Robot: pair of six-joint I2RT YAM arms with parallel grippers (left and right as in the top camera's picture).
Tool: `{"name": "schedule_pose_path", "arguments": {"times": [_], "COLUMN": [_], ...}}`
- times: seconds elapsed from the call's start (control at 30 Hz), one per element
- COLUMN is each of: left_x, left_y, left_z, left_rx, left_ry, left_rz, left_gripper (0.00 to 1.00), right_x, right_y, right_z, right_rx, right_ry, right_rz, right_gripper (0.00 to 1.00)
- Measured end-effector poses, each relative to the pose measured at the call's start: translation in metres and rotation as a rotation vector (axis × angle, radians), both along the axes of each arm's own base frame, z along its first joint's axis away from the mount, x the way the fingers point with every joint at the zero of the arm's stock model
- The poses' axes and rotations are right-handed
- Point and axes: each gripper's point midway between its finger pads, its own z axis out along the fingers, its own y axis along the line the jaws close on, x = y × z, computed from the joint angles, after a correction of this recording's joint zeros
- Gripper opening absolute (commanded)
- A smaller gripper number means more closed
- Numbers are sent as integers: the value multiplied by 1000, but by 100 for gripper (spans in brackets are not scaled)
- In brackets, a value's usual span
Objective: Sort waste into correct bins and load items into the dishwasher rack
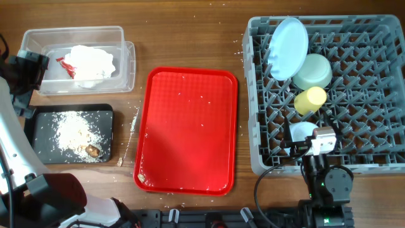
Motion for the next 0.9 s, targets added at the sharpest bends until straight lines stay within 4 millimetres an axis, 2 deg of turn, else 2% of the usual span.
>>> {"name": "schedule_pose_path", "arguments": {"times": [0.9], "left_x": [0], "left_y": [0], "left_z": [0], "left_rx": [0], "left_ry": [0], "left_rz": [0], "left_gripper": [100], "right_x": [0], "right_y": [-1], "right_z": [0], "right_rx": [37], "right_ry": [3], "right_rz": [-3], "right_gripper": [100]}}
